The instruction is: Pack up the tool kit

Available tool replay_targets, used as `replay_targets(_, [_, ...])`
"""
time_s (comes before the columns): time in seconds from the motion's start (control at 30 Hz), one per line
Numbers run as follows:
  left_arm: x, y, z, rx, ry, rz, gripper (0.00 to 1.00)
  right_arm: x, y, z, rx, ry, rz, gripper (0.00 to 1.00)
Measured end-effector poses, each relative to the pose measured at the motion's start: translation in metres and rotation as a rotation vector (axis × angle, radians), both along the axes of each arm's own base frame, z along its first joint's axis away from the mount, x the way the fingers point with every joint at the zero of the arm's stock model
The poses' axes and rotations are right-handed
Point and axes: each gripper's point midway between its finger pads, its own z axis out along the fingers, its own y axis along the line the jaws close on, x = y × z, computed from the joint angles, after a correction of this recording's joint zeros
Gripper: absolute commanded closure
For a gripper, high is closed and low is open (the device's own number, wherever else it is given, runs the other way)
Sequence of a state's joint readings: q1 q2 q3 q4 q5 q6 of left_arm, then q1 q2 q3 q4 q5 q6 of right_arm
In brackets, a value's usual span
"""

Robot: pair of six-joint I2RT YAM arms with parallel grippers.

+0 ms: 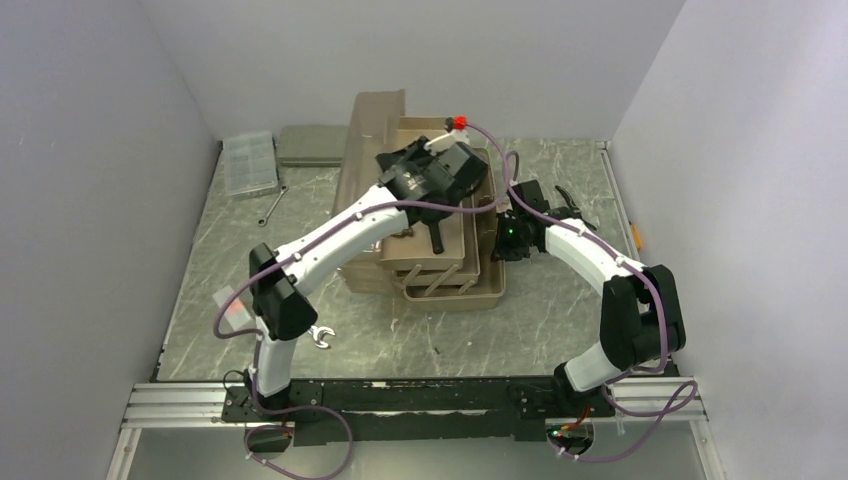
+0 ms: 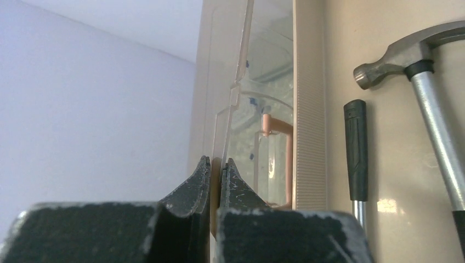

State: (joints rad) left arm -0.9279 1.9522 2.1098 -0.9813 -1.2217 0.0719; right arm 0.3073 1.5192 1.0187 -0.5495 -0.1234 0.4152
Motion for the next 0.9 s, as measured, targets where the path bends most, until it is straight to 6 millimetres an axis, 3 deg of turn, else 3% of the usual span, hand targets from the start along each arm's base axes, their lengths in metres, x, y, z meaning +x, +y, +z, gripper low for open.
replay_targets(0.27, [-0.008,-0.053,0.009,0.142,-0.102,-0.068,1.00,-0.007,-0.003,-0.006,0.009,-0.016,-0.026,1.00])
replay_targets(0.43, [-0.014,-0.103,0.014,0.290,-0.171,-0.109,1.00,-0.020,-0.008,-0.007,0.036,-0.025,-0.064,0.90])
replay_targets(0.57, [-0.017,-0.139,0.018,0.227,-0.209,-0.023,1.00,-0.025,-0.013,0.003,0.073,-0.044,-0.106,0.83])
replay_targets(0.7, [-0.024,-0.140,0.012,0.214,-0.202,-0.013,1.00,-0.024,-0.017,0.015,0.090,-0.073,-0.139,0.81])
replay_targets(0.9, [-0.027,-0.116,0.019,0.248,-0.196,-0.010,0.97,-0.023,-0.015,0.021,0.110,-0.090,-0.128,0.72])
